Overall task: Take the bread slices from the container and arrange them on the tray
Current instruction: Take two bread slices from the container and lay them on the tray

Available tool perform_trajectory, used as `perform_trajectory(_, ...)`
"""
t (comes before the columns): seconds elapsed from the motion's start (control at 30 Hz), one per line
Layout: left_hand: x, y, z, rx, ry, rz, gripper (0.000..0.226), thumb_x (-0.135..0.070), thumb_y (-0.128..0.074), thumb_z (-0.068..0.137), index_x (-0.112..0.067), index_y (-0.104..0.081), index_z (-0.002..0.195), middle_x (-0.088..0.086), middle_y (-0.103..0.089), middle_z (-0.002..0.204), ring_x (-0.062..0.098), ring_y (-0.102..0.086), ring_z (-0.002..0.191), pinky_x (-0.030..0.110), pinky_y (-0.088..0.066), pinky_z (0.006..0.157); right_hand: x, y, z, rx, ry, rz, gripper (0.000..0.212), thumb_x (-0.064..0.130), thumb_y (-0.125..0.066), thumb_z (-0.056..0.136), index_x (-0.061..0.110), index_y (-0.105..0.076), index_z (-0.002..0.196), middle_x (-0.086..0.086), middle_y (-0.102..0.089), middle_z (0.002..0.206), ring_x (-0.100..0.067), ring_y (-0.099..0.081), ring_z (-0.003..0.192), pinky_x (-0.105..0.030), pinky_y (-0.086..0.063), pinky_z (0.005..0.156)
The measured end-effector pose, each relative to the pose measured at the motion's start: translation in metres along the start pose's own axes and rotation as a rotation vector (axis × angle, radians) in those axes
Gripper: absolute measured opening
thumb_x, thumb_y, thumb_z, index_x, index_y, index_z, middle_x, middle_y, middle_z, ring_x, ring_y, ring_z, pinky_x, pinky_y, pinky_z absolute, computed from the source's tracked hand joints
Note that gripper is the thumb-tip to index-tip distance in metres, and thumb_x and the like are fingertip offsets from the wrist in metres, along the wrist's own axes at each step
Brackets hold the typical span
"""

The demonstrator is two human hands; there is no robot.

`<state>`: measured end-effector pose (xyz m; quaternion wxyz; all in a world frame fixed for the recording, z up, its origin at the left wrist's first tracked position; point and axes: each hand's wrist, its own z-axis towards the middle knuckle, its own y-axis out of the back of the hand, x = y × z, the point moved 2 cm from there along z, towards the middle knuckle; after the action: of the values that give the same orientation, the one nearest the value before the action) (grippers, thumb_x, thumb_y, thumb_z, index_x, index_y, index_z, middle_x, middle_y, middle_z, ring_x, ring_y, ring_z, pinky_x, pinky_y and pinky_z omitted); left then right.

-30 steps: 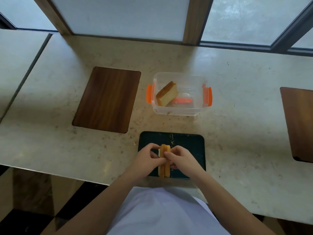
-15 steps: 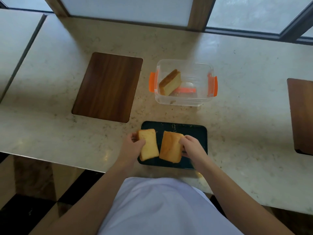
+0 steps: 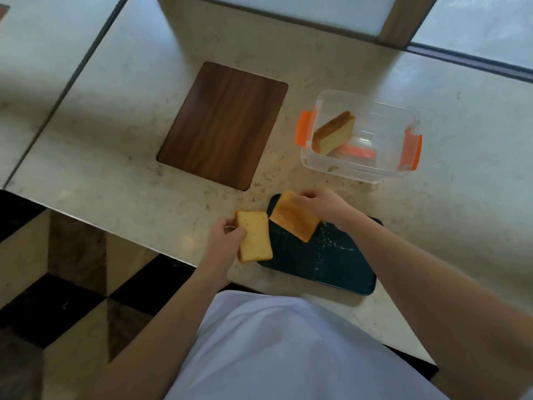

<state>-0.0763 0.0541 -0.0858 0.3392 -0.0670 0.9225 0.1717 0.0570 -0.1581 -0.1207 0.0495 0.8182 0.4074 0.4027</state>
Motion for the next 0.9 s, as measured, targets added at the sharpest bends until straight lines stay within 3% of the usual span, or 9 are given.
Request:
perform_trajectory(0.1,0.002,0.005,0.001,0.004,0.018,-0.012,0.037,-0.011,-0.057,0.093,-0.008,-0.056,0.13,0.012,-0.062,0.118,0.023,-0.06,0.1,0.038,-0.05,0.077,0.012,-0.012,0.015,0.073,0.054,-0.231,0.031,0.043,-0.059,0.1,0.02,-0.071,0.117,-0.002,-0.071,0.111,-0.018,-0.062,0.093,-0.033,-0.048,0.077)
perform_trajectory(0.17,0.002,0.009,0.004,-0.005,0.028,-0.018,0.037,-0.013,-0.057,0.094,-0.01,-0.055,0.131,0.011,-0.061,0.121,0.025,-0.06,0.106,0.042,-0.054,0.083,0.019,-0.018,0.02,0.099,0.082,-0.373,0.032,0.038,-0.056,0.101,0.017,-0.071,0.12,-0.004,-0.072,0.107,-0.021,-0.064,0.094,-0.033,-0.05,0.076)
perform_trajectory(0.23,0.0,0.011,0.005,-0.012,0.024,-0.009,0.035,-0.015,-0.058,0.095,-0.012,-0.056,0.13,0.011,-0.061,0.122,0.027,-0.06,0.11,0.045,-0.054,0.091,0.024,-0.017,0.018,0.049,0.139,-0.531,0.032,0.037,-0.053,0.099,0.016,-0.07,0.117,-0.004,-0.071,0.101,-0.024,-0.065,0.091,-0.037,-0.055,0.074)
perform_trajectory(0.33,-0.001,0.014,0.01,-0.023,0.032,-0.018,0.033,-0.017,-0.058,0.095,-0.014,-0.056,0.128,0.009,-0.06,0.122,0.026,-0.059,0.11,0.046,-0.053,0.095,0.029,-0.021,0.012,-0.096,0.224,-0.704,0.031,0.038,-0.055,0.097,0.015,-0.06,0.118,-0.006,-0.064,0.109,-0.03,-0.063,0.095,-0.039,-0.052,0.071)
perform_trajectory(0.47,0.0,0.014,0.015,-0.014,0.039,-0.042,0.036,-0.019,-0.058,0.094,-0.016,-0.055,0.13,0.007,-0.059,0.121,0.024,-0.058,0.109,0.043,-0.053,0.092,0.016,-0.031,-0.006,-0.208,0.293,-0.74,0.047,0.041,-0.063,0.093,0.015,-0.055,0.131,-0.007,-0.06,0.125,-0.031,-0.06,0.109,-0.037,-0.046,0.072)
perform_trajectory(0.63,-0.001,0.013,0.018,-0.011,0.044,-0.073,0.034,-0.02,-0.059,0.095,-0.017,-0.056,0.129,0.006,-0.059,0.121,0.026,-0.058,0.111,0.049,-0.052,0.099,-0.006,-0.054,-0.03,-0.226,0.269,-0.754,0.076,0.054,-0.074,0.08,0.016,-0.047,0.14,-0.01,-0.053,0.139,-0.035,-0.049,0.126,-0.05,-0.047,0.098)
perform_trajectory(0.9,-0.004,0.017,0.021,0.01,0.045,-0.063,0.038,-0.018,-0.058,0.097,-0.013,-0.052,0.135,0.01,-0.058,0.13,0.029,-0.057,0.117,0.051,-0.052,0.101,-0.004,-0.061,-0.027,-0.258,0.242,-0.802,0.066,0.043,-0.074,0.082,0.012,-0.05,0.135,-0.014,-0.052,0.137,-0.037,-0.048,0.123,-0.05,-0.045,0.098)
